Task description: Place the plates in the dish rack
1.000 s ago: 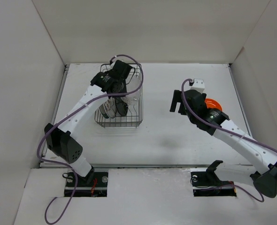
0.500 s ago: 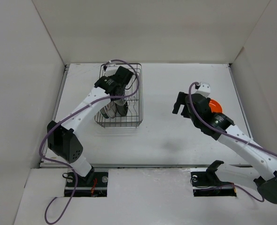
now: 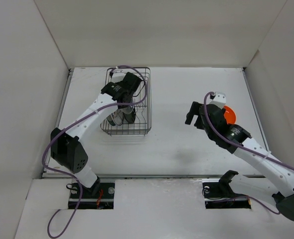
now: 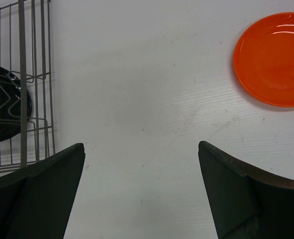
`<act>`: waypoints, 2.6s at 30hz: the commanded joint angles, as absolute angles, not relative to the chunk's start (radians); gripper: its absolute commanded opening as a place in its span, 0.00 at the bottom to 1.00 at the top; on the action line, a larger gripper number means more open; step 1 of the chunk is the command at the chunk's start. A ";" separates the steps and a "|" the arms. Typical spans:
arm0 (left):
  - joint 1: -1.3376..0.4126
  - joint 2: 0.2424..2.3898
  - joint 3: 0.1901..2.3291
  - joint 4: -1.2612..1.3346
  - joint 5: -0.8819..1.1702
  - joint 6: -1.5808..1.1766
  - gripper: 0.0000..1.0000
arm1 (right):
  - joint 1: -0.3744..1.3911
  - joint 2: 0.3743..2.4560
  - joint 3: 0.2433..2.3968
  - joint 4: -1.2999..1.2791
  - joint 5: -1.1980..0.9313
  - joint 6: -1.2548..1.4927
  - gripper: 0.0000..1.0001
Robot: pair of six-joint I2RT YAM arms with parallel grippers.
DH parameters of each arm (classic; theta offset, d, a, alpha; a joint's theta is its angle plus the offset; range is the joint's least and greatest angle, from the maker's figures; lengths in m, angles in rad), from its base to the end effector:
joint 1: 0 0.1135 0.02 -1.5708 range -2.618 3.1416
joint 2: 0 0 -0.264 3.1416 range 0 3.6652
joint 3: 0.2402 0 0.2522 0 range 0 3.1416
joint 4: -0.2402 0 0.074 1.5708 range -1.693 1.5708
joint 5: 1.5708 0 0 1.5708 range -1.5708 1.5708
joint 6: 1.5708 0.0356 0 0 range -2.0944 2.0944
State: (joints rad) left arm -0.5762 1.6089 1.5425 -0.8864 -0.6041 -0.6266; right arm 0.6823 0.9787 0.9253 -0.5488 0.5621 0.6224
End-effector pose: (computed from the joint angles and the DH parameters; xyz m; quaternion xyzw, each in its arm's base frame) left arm 0.2947 -0.1674 0.3367 -0.1133 0.9069 0.0694 0.3997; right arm 0.1721 0.1153 0.3204 0.1036 0.8538 0.0765 0.5045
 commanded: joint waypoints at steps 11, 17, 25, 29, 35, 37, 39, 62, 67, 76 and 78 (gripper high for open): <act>-0.581 1.649 1.606 -0.877 -0.587 -0.630 0.00 | 0.692 0.942 0.896 -0.529 0.578 0.632 1.00; -0.581 1.660 1.606 -0.888 -0.607 -0.640 0.00 | 0.692 0.923 0.874 -0.520 0.578 0.632 1.00; -0.581 1.651 1.640 -0.897 -0.655 -0.649 0.00 | 0.692 0.923 0.856 -0.511 0.578 0.623 1.00; -0.581 1.632 1.608 -0.888 -0.664 -0.658 0.00 | 0.692 0.933 0.856 -0.492 0.558 0.623 1.00; -0.581 1.657 1.618 -0.888 -0.664 -0.658 0.00 | 0.692 0.924 0.847 -0.483 0.549 0.623 1.00; -0.581 1.677 1.618 -0.888 -0.655 -0.658 0.00 | 0.692 0.914 0.847 -0.494 0.549 0.623 1.00; -0.581 1.687 1.618 -0.888 -0.646 -0.658 0.00 | 0.692 0.902 0.838 -0.494 0.549 0.623 1.00; -0.581 1.680 1.600 -0.848 -0.532 -0.577 0.31 | 0.692 0.900 0.828 -0.503 0.558 0.604 1.00; -0.581 1.660 1.577 -0.838 -0.489 -0.558 0.28 | 0.692 0.919 0.828 -0.494 0.558 0.604 1.00; -0.581 1.602 1.549 -0.825 -0.405 -0.529 0.44 | 0.692 0.919 0.828 -0.485 0.549 0.604 1.00; -0.581 1.582 1.537 -0.816 -0.405 -0.520 0.70 | 0.692 0.929 0.828 -0.485 0.549 0.604 1.00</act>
State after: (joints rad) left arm -0.5762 1.6646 1.5509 -0.8268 -0.4210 -0.5339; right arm 0.6823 0.9241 0.8337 -0.5308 0.5453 0.6136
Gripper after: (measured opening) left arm 0.640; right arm 0.998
